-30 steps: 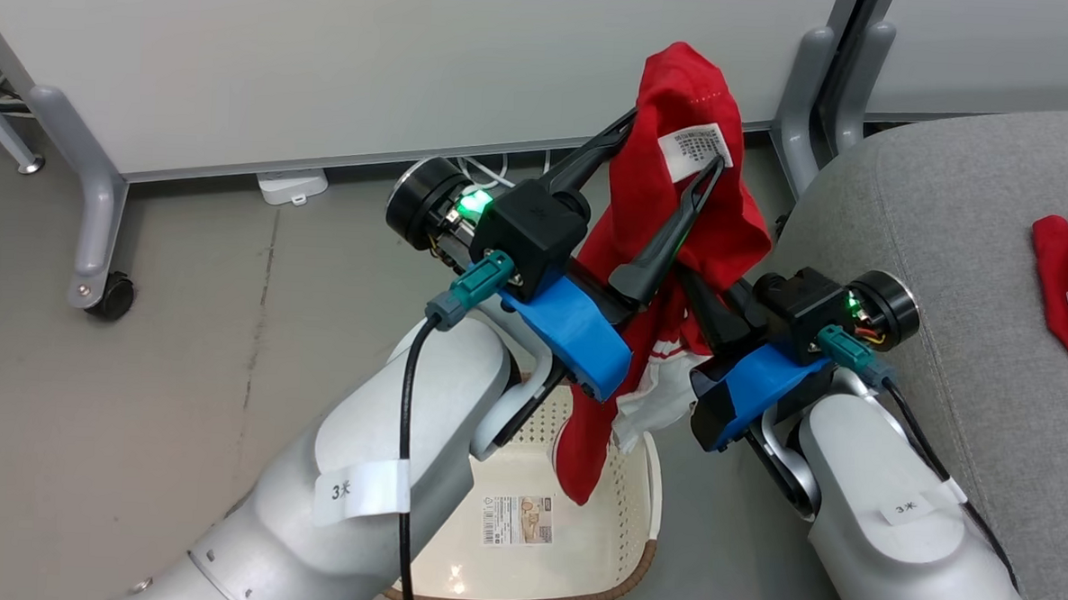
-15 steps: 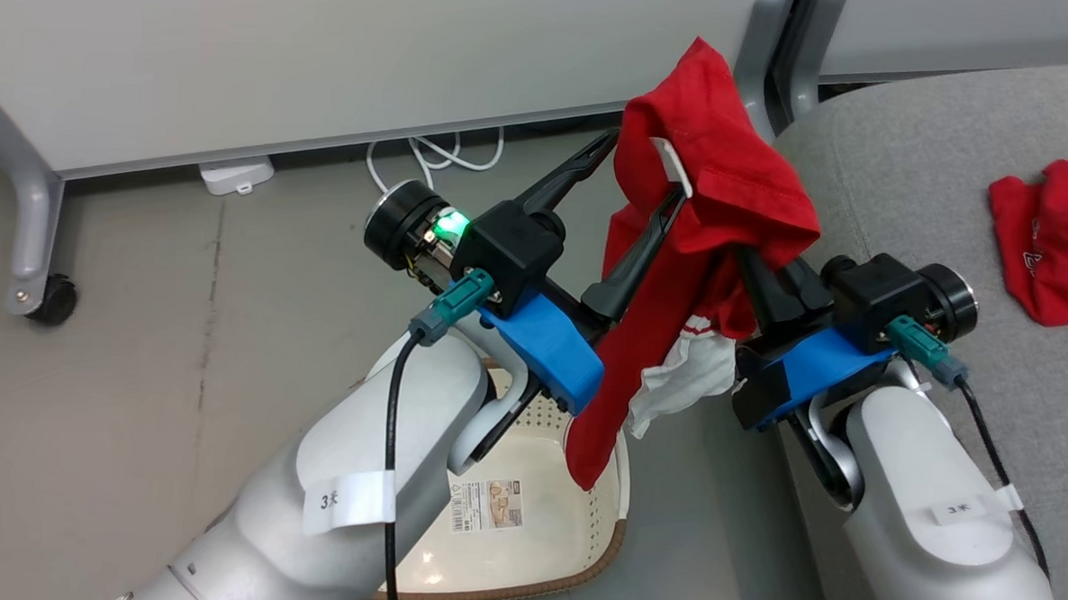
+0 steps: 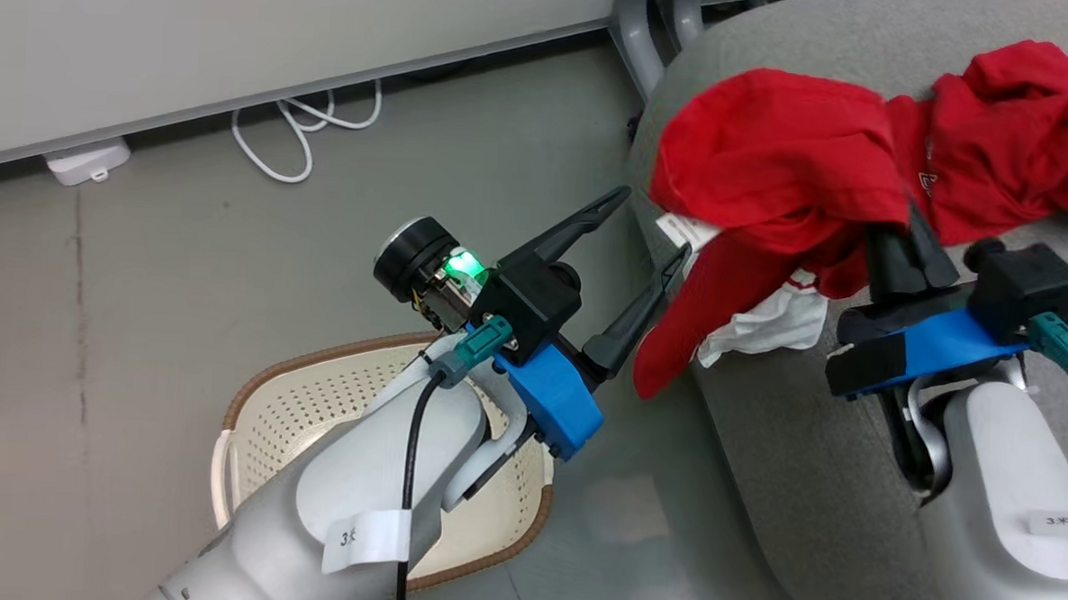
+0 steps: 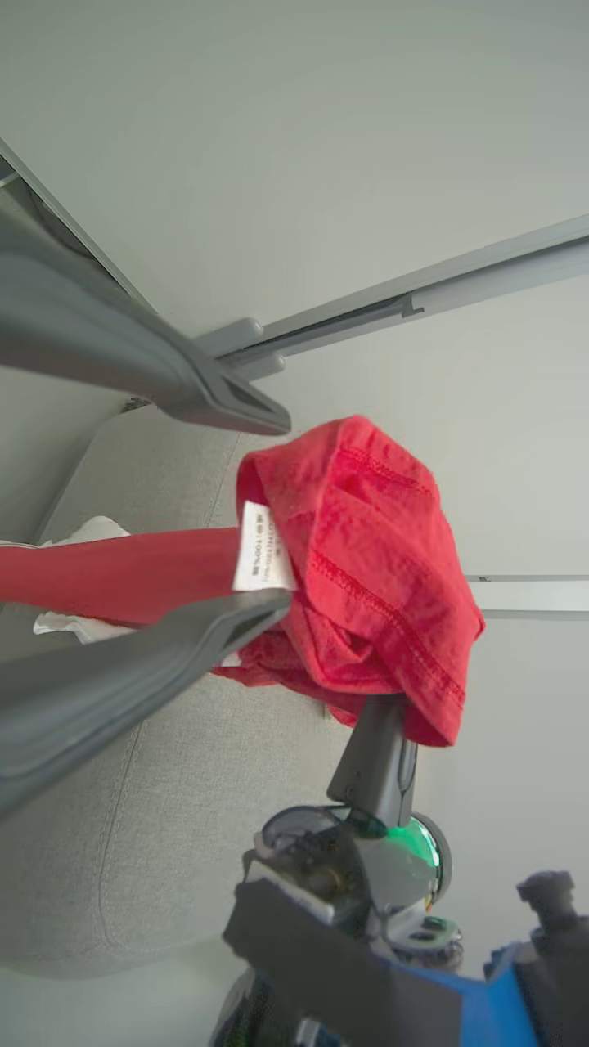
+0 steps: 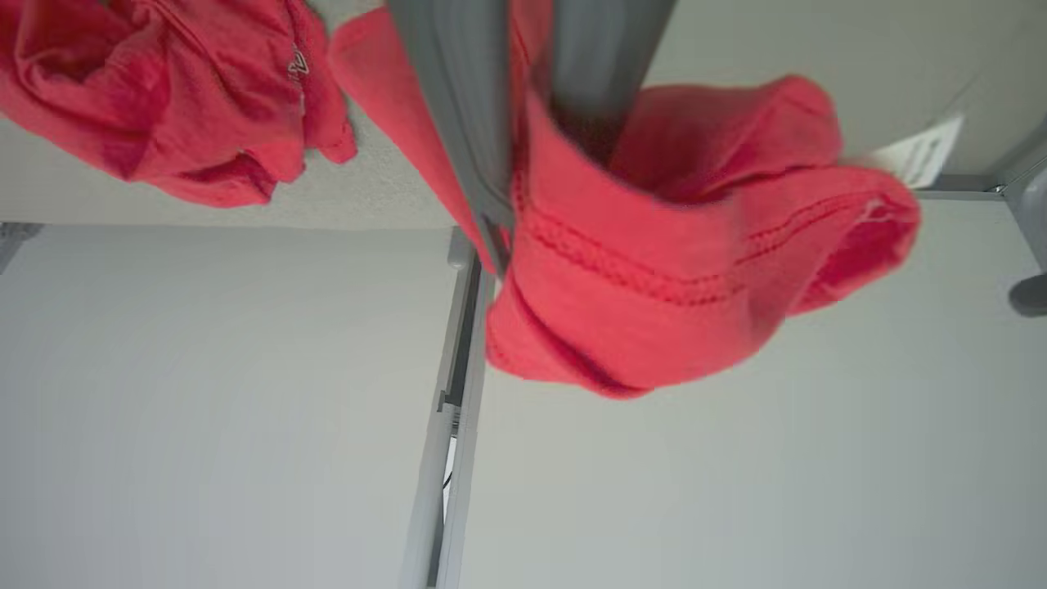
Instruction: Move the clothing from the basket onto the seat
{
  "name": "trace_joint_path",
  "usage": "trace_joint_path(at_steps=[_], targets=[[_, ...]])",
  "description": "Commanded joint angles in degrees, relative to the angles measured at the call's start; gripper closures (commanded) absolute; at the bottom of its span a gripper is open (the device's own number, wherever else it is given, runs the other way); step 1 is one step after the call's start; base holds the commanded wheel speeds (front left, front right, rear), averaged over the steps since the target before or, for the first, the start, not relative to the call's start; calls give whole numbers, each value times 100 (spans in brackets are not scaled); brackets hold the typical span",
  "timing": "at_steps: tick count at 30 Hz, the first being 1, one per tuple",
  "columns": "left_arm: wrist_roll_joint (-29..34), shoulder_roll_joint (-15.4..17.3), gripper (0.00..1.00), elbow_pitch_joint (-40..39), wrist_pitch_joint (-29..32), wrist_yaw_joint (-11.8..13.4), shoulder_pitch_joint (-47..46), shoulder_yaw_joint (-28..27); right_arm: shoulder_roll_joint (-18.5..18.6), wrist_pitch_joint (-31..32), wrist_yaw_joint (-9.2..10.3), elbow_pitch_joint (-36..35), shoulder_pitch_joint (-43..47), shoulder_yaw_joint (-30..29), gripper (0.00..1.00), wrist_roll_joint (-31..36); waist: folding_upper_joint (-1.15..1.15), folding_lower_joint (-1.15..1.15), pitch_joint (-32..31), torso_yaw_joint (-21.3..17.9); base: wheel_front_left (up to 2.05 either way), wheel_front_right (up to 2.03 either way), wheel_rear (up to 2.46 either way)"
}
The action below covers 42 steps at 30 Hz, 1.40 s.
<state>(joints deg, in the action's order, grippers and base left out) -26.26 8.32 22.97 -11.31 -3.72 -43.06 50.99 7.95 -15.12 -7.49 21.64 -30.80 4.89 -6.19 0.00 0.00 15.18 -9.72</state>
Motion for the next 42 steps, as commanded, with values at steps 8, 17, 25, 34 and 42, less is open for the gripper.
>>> trace_joint_path(at_steps=[8,17,25,34,42], targets=[[100,153,0,-136,94,-62,91,226,59,-6,-1,-404,354,-709,100,47,0,0,388,-598,0,0,0],[166,234,0,-221,138,-61,114,369,-62,-6,-1,-734,748,-1227,100,76,0,0,565,-915,0,0,0],[200,202,0,-200,59,-17,119,456,-229,-5,-1,-884,1043,-1417,100,79,0,0,634,-1032,0,0,0],[174,199,0,-129,-91,31,76,423,-237,-6,-1,-917,818,-1334,100,92,0,0,587,-1058,0,0,0],[206,312,0,-204,-136,125,-41,372,7,-6,-1,-1158,-156,-1151,100,145,0,0,848,-1142,0,0,0]])
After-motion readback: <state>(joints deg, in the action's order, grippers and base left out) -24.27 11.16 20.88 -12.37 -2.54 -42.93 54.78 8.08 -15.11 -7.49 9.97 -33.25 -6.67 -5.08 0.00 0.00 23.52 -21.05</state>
